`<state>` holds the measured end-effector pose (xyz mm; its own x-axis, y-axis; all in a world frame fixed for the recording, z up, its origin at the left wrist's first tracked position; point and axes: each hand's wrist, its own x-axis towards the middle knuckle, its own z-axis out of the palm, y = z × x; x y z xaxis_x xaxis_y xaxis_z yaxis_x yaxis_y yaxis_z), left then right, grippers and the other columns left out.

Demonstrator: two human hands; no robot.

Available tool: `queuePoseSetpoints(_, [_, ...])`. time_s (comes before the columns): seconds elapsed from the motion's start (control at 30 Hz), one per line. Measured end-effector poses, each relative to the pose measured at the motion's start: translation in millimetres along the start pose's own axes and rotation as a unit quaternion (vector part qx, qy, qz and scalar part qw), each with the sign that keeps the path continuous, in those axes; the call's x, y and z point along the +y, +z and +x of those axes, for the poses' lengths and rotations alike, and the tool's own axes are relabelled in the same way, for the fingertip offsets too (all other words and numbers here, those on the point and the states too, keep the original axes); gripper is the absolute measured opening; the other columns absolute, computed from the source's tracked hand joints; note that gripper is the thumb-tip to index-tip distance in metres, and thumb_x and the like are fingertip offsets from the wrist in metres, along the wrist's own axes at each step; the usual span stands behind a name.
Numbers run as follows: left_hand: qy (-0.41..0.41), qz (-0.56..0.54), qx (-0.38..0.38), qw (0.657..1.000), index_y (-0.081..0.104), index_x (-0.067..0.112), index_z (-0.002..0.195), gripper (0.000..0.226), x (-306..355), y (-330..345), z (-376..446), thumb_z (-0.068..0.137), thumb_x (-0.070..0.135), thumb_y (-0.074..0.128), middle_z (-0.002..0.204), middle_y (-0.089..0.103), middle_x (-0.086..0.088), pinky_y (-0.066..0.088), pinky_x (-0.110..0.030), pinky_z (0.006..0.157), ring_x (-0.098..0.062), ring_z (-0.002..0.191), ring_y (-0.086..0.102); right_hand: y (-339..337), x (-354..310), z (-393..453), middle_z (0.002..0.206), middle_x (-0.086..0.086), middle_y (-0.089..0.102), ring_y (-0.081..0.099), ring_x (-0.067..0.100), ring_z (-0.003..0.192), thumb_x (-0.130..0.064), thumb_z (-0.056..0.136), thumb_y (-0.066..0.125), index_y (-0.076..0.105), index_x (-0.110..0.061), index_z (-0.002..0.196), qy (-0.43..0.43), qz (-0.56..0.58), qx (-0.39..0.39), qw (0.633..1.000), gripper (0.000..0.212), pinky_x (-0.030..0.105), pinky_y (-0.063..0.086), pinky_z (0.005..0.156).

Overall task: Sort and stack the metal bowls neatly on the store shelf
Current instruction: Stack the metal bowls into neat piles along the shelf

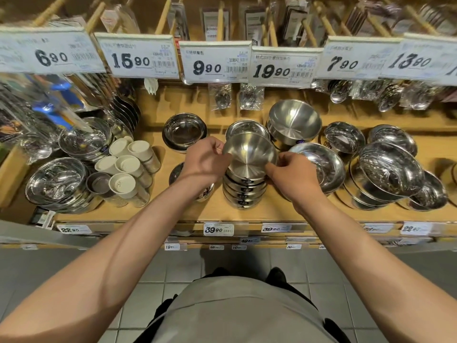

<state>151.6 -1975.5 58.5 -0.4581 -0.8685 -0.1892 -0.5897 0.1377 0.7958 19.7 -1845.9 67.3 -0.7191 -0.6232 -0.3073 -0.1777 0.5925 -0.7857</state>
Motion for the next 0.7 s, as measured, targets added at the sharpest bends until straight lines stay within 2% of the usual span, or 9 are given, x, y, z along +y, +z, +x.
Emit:
queuePoseSetpoints(0.07, [-0.017, -0.020, -0.006, 1.000, 0.067, 0.001, 0.097, 0.016, 0.4, -0.1, -0.6, 0.085, 0.012, 0.064, 0.074, 0.060, 0.001, 0.060, -0.043, 0.078, -0.027, 0.078, 0.066, 0.4, -0.2, 0.8, 0.089, 0.006, 0.076, 0.073, 0.029, 0.092, -0.023, 0.087, 0.071, 0.072, -0.016, 0.096, -0.014, -0.001, 0.005, 1.000, 0.012, 0.052, 0.058, 0.092])
queuePoseSetpoints(0.13, [-0.027, -0.035, -0.008, 0.999, 0.066, -0.002, 0.098, 0.018, 1.0, 0.0, -1.4, 0.084, 0.009, 0.063, 0.077, 0.061, -0.003, 0.060, -0.050, 0.084, -0.036, 0.088, 0.069, 0.0, -0.1, 2.1, 0.089, 0.005, 0.075, 0.073, 0.028, 0.091, -0.023, 0.087, 0.070, 0.072, -0.018, 0.094, -0.025, -0.006, 0.006, 1.000, 0.008, 0.051, 0.058, 0.091])
queuePoseSetpoints(0.27, [-0.030, -0.036, -0.008, 0.999, 0.063, -0.001, 0.095, 0.015, -1.2, 2.0, -2.1, 0.083, 0.007, 0.061, 0.074, 0.057, -0.001, 0.059, -0.052, 0.085, -0.028, 0.078, 0.063, -1.0, 1.1, 3.7, 0.088, 0.004, 0.075, 0.073, 0.027, 0.090, -0.022, 0.087, 0.069, 0.071, -0.022, 0.089, -0.030, -0.003, 0.003, 1.000, 0.003, 0.052, 0.058, 0.090])
queuePoseSetpoints(0.4, [-0.033, -0.051, -0.007, 0.998, 0.063, 0.003, 0.095, 0.012, -2.8, 2.4, -2.5, 0.084, 0.009, 0.062, 0.074, 0.057, 0.001, 0.060, -0.049, 0.083, -0.038, 0.088, 0.070, -0.8, 3.7, 4.6, 0.088, 0.003, 0.075, 0.072, 0.026, 0.090, -0.023, 0.089, 0.067, 0.071, -0.024, 0.092, -0.032, 0.004, -0.003, 0.999, 0.005, 0.052, 0.058, 0.091])
queuePoseSetpoints(0.47, [-0.035, -0.049, -0.006, 0.998, 0.063, 0.010, 0.092, 0.008, -4.6, 2.6, -2.3, 0.085, 0.014, 0.062, 0.074, 0.059, 0.003, 0.060, -0.041, 0.073, -0.032, 0.079, 0.068, -1.0, 5.2, 4.4, 0.088, 0.001, 0.075, 0.072, 0.025, 0.089, -0.027, 0.089, 0.067, 0.070, -0.025, 0.093, -0.032, 0.004, -0.004, 0.999, 0.006, 0.051, 0.058, 0.090])
queuePoseSetpoints(0.57, [-0.035, -0.055, -0.023, 0.998, 0.062, 0.019, 0.088, 0.007, -8.9, -0.2, -0.2, 0.089, 0.025, 0.060, 0.071, 0.063, 0.004, 0.054, -0.030, 0.058, -0.012, 0.059, 0.062, -1.9, 7.6, 4.2, 0.087, 0.004, 0.076, 0.072, 0.030, 0.091, -0.034, 0.090, 0.064, 0.069, -0.026, 0.093, -0.018, 0.024, -0.010, 1.000, 0.010, 0.055, 0.058, 0.090])
queuePoseSetpoints(0.63, [-0.038, -0.057, -0.062, 0.996, 0.062, 0.017, 0.090, 0.016, -10.3, -3.0, 2.9, 0.093, 0.032, 0.059, 0.070, 0.063, 0.004, 0.055, -0.031, 0.058, -0.007, 0.053, 0.060, -1.7, 8.3, 5.4, 0.090, 0.004, 0.075, 0.071, 0.031, 0.094, -0.038, 0.089, 0.062, 0.069, -0.024, 0.098, -0.007, 0.027, -0.019, 0.999, 0.018, 0.056, 0.057, 0.091])
queuePoseSetpoints(0.7, [-0.044, -0.072, -0.096, 0.992, 0.063, 0.016, 0.082, 0.024, -8.7, -4.8, 5.2, 0.098, 0.034, 0.060, 0.065, 0.060, 0.004, 0.058, -0.031, 0.059, -0.007, 0.053, 0.059, 0.1, 8.0, 7.0, 0.095, 0.003, 0.074, 0.069, 0.030, 0.098, -0.041, 0.089, 0.060, 0.070, -0.025, 0.101, 0.004, 0.024, -0.038, 0.999, 0.023, 0.055, 0.057, 0.092])
